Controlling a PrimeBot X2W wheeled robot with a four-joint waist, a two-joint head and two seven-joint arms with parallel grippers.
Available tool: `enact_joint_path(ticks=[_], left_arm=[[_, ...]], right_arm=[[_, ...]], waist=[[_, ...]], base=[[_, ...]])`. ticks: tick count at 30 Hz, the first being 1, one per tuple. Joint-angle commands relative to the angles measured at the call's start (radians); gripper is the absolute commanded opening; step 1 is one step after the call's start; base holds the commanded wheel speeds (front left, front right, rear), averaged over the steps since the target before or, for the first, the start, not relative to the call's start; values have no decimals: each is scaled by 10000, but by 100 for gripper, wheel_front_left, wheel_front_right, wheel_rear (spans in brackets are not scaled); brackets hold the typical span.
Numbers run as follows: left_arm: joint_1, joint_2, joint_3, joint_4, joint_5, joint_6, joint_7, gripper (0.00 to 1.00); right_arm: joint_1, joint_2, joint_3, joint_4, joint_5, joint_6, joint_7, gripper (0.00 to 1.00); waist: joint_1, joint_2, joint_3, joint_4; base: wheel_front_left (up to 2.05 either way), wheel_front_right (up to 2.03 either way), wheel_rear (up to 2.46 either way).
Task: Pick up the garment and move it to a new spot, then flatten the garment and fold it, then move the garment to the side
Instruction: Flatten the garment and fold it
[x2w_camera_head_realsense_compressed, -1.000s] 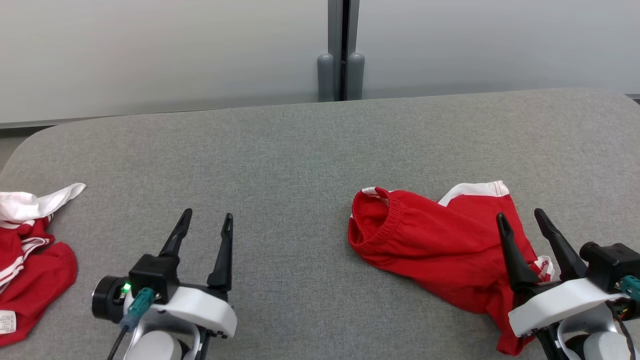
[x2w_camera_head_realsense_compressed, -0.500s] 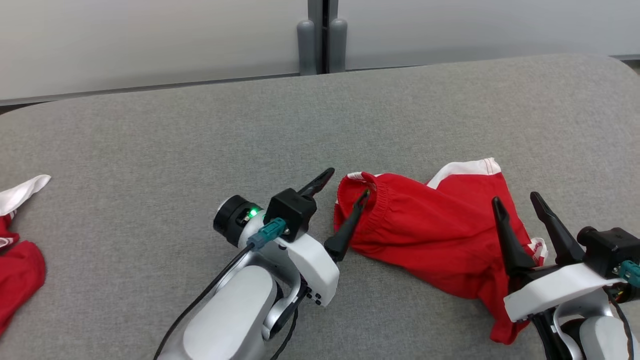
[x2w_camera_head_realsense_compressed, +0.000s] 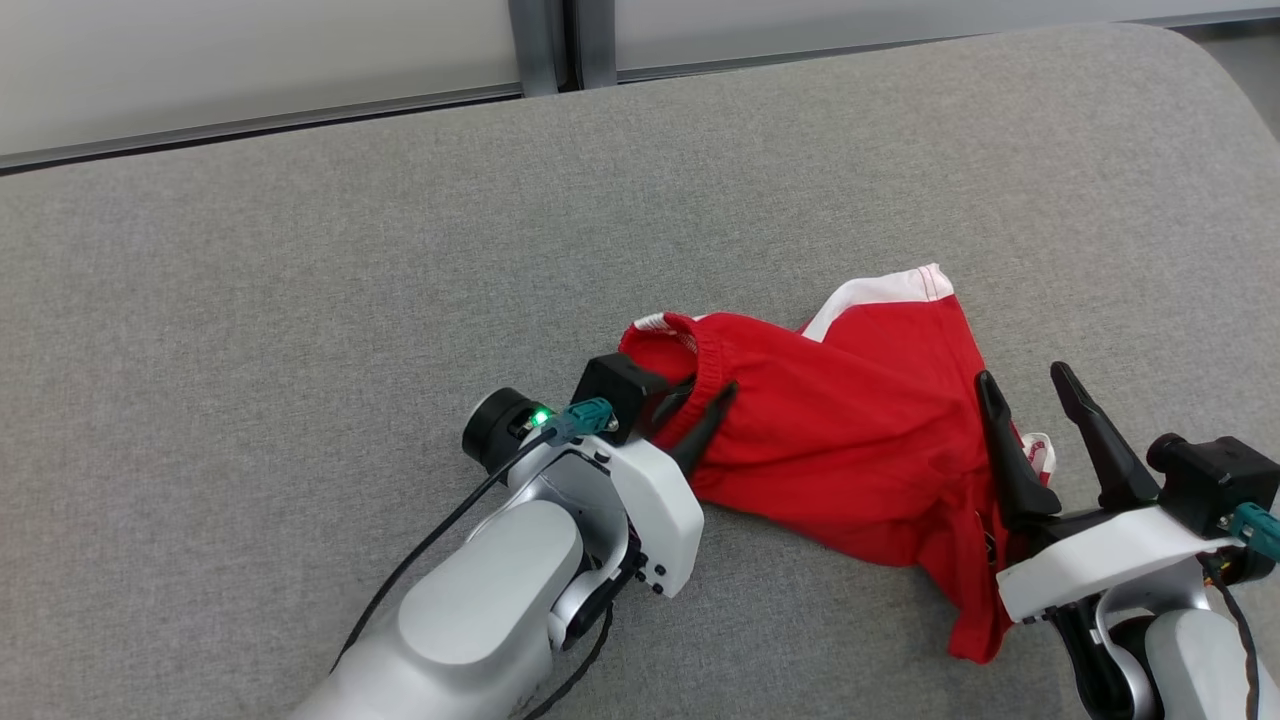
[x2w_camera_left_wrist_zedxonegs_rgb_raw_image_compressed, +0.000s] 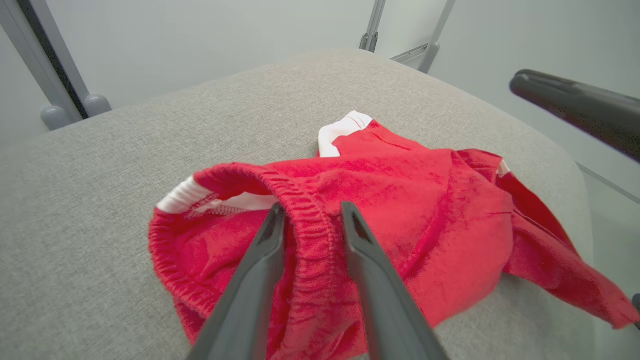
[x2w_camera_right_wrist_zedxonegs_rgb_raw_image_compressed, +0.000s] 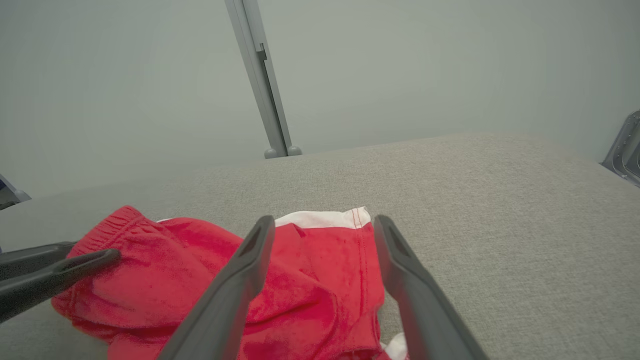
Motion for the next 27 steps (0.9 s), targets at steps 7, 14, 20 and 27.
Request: enact_joint_path(ticks=[7, 14, 20, 27], left_arm=[[-1101, 52, -63, 413, -136, 595, -1209, 0], [-1202, 555, -73, -414, 318, 767, -1796, 0], [390, 1616, -796, -2092, 366, 883, -1137, 0], [1739, 2367, -1331, -3204, 182, 1120, -448, 0]], right_arm=[[-143, -10, -169, 152, 80, 1, -188, 100], [-33, 11, -327, 174, 90, 1, -121, 100], [27, 25, -356, 125, 124, 1, -14, 100], [113, 6, -440, 73, 97, 1, 92, 100]], waist=[[0, 0, 122, 218], [0, 0, 5, 690], [0, 0, -63, 955], [0, 0, -75, 1120]], base=[[0, 0, 0], [0, 0, 0], [0, 0, 0], [0, 0, 0]])
